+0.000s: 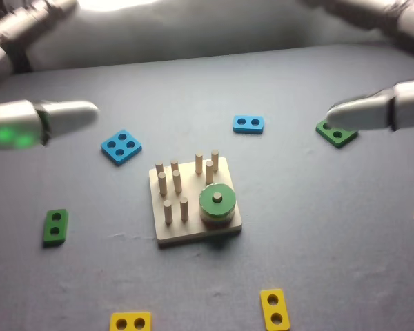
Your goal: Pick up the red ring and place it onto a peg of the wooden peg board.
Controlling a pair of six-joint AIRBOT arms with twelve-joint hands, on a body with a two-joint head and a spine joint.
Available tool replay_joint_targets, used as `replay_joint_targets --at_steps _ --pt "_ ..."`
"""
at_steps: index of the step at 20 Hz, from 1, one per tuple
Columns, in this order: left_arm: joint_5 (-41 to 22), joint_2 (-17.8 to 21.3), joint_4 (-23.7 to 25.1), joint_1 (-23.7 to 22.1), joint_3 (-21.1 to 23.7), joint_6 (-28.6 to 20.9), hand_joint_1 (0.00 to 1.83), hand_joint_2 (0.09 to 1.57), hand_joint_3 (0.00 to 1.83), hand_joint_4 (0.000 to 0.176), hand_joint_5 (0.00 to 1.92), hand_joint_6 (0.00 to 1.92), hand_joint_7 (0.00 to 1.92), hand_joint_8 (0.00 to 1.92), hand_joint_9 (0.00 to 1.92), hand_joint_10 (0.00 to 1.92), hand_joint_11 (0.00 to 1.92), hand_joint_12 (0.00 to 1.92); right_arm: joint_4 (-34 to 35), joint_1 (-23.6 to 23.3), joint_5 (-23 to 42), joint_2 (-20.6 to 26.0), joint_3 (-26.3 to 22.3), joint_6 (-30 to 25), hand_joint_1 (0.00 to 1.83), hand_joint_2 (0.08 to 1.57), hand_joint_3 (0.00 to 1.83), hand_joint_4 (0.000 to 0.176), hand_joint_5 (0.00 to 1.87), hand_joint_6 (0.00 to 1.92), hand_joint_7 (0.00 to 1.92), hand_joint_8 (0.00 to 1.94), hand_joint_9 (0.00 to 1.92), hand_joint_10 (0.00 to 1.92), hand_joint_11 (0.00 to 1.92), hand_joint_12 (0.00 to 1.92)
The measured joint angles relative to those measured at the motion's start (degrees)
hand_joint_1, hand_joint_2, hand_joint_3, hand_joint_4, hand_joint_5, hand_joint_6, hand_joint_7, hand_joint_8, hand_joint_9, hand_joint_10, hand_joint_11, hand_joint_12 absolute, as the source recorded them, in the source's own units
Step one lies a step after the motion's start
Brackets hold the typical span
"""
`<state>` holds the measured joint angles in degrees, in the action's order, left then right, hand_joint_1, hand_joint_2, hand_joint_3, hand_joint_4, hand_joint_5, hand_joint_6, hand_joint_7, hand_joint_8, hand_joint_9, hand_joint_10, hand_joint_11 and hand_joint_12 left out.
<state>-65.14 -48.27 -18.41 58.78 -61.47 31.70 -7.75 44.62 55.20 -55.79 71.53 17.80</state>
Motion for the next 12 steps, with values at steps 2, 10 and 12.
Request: replay_joint_targets --at_steps 2,10,12 --pt "-5.9 2.8 -0.8 1.6 2.1 0.1 0.35 1.01 0.00 0.161 0.00 0.00 0.02 0.01 0.00 0.00 0.00 0.00 3.7 0.9 5.6 3.5 -2.4 2.5 0.48 1.03 0.07 0.108 0.00 0.00 0.00 0.00 0.00 0.00 0.00 0.01" --pt "-19.2 9.5 1.1 3.1 7.1 1.4 0.31 1.22 0.02 0.106 0.09 0.01 0.08 0.01 0.02 0.00 0.00 0.00 7.3 1.0 20.3 13.0 -9.1 10.1 0.11 1.22 0.01 0.132 0.00 0.00 0.04 0.01 0.03 0.01 0.02 0.01" --pt "-21.4 10.9 1.4 3.0 8.1 1.9 0.16 1.23 0.00 0.082 0.09 0.00 0.15 0.00 0.12 0.01 0.06 0.05 7.8 1.0 23.2 14.4 -9.8 10.8 0.24 1.21 0.00 0.132 0.00 0.00 0.03 0.01 0.04 0.01 0.01 0.00"
